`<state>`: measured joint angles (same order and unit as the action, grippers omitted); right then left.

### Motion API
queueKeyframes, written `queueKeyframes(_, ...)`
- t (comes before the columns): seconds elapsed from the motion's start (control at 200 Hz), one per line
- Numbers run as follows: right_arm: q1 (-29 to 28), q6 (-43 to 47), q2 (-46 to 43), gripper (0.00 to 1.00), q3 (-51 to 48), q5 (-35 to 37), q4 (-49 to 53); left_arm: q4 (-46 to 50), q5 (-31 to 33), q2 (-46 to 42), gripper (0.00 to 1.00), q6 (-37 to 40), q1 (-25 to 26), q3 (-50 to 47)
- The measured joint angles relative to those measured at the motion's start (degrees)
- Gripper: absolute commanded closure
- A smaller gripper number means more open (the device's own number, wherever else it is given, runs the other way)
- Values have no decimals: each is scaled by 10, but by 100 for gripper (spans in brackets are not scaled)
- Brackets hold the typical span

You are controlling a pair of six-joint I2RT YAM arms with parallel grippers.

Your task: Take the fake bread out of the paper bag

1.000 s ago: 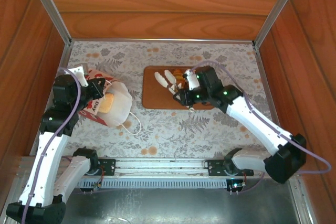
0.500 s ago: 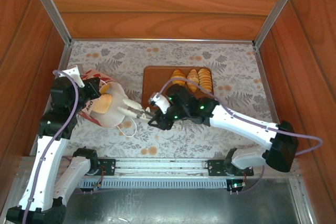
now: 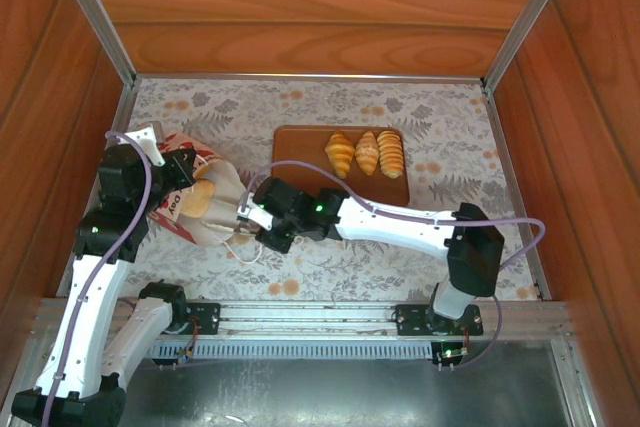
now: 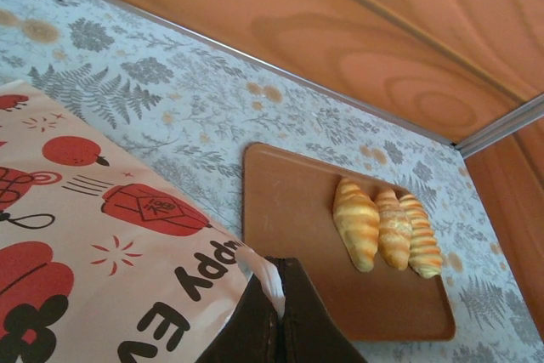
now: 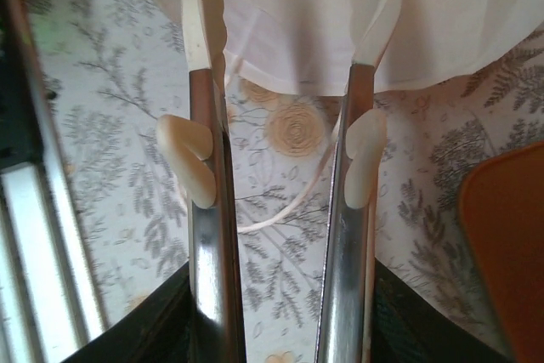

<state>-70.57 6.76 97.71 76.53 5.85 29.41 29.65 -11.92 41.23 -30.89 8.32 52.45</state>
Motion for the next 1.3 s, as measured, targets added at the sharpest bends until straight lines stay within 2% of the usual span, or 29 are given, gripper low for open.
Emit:
queueKeyframes(0.27, -11, 64, 64, 52, 40, 81, 23, 0, -14, 0, 100, -9, 0, 0)
queueKeyframes(0.51, -26, 123, 95, 52, 62, 109, 6, 0, -19, 0, 100, -11, 0, 0)
queueKeyframes(0.835, -38, 188, 186, 48, 130, 173, -16, 0, -20, 4, 100, -11, 0, 0)
queueKeyframes(1.025, -42, 201, 216, 62, 155, 233, -26, 0, -19, 4, 100, -11, 0, 0)
queueKeyframes(1.15, -44, 182, 210, 76, 152, 244, -28, 1, -18, 1, 100, -10, 0, 0)
queueKeyframes(1.299, -44, 129, 166, 81, 129, 231, -18, 18, -19, 1, 100, 1, 0, 1)
